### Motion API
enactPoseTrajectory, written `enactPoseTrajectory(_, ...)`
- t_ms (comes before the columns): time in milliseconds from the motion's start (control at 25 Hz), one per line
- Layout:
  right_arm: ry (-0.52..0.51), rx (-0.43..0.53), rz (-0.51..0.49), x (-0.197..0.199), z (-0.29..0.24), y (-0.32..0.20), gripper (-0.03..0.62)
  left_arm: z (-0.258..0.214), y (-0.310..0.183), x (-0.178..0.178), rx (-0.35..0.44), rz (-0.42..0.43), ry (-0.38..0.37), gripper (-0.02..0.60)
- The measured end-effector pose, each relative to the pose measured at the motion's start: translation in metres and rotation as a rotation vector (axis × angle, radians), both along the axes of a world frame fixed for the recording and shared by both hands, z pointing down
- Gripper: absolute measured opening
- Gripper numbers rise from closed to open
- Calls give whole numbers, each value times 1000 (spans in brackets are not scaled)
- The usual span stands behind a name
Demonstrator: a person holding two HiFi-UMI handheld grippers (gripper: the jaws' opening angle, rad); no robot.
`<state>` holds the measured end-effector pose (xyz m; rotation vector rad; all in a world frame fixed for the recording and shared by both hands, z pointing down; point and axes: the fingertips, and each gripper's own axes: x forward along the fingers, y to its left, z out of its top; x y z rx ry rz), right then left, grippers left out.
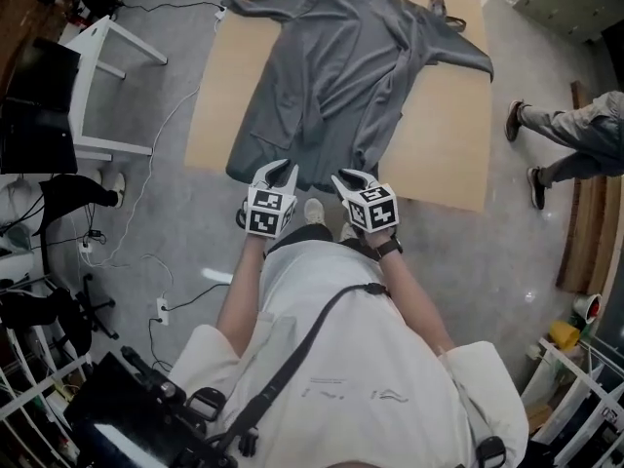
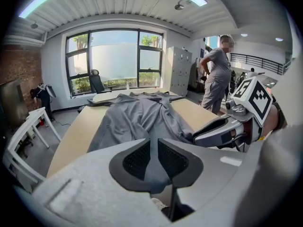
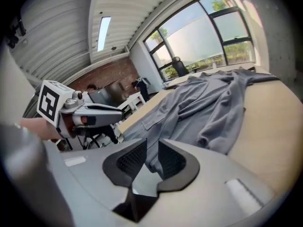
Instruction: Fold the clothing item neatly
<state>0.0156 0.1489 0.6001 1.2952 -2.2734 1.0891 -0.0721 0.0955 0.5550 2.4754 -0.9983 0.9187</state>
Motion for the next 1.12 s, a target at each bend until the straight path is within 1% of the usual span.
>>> enactPoseTrajectory(80, -17, 20, 96, 26, -8, 2, 78, -8, -9, 26, 4, 46, 27, 55)
enactPoseTrajectory(200, 12, 48, 198, 63, -17, 5, 78, -16, -27, 63, -7, 89, 69, 55)
enactPoseTrajectory(320, 52, 63, 296, 95, -18, 15, 78, -13, -45, 102, -49, 135, 99, 55)
enactPoseTrajectory(400, 61, 52, 361, 112, -13, 25, 78, -6, -58, 131, -87, 182, 108, 55)
enactPoseTrajectory(480, 56, 29, 421, 122, -5, 30, 80, 3, -76, 156, -134, 212, 125, 55)
enactPoseTrajectory(600, 36, -11, 496, 128, 7, 28, 85, 17, -114, 189, -215, 225, 157, 57)
enactPoseTrajectory(640, 28, -23, 518, 127, 10, 25, 89, 21, -128, 199, -230, 239, 150, 57)
enactPoseTrajectory(760, 19, -44, 573, 122, 14, 16, 91, 33, -163, 235, -242, 304, 121, 61)
enactPoseTrajectory(840, 53, -56, 591, 119, 17, 9, 91, 41, -188, 263, -262, 334, 143, 60)
enactPoseTrajectory(920, 129, -63, 599, 114, 20, 0, 92, 50, -213, 288, -299, 368, 172, 61)
enactPoseTrajectory(1000, 194, -60, 616, 110, 22, -9, 92, 65, -235, 312, -353, 397, 199, 61)
enactPoseTrajectory(1120, 204, -66, 684, 112, 25, -19, 92, 88, -264, 345, -429, 402, 223, 61)
